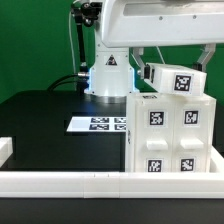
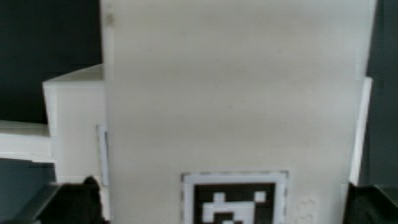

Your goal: Assemble cabinet

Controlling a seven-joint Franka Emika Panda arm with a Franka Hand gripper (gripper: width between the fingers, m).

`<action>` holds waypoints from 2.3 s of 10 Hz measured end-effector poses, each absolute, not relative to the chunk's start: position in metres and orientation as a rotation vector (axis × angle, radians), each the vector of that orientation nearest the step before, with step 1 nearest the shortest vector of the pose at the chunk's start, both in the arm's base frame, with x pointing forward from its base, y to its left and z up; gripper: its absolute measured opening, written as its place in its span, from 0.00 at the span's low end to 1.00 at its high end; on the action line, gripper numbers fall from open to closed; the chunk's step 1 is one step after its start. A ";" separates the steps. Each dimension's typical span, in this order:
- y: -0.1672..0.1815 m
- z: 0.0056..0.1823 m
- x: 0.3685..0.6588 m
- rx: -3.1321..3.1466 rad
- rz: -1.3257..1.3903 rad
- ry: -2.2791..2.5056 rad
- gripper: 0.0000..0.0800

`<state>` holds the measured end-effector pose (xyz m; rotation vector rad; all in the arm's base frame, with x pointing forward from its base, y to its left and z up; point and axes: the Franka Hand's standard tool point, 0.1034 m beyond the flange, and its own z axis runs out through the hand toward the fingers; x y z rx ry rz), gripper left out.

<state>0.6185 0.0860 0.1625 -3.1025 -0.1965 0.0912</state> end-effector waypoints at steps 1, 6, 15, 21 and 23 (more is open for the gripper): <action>0.086 0.162 0.618 -3.103 0.091 -0.196 0.81; 0.094 0.161 0.614 -3.102 0.072 -0.223 0.81; 0.094 0.161 0.614 -3.102 0.071 -0.219 0.69; 0.099 0.161 0.625 -2.853 -0.041 0.731 0.69; 0.099 0.161 0.624 -2.792 -0.024 0.935 0.69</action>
Offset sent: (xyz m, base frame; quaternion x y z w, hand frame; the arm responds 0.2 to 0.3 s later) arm -0.0146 0.0093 0.0013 -0.0236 0.0135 -0.0125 0.9996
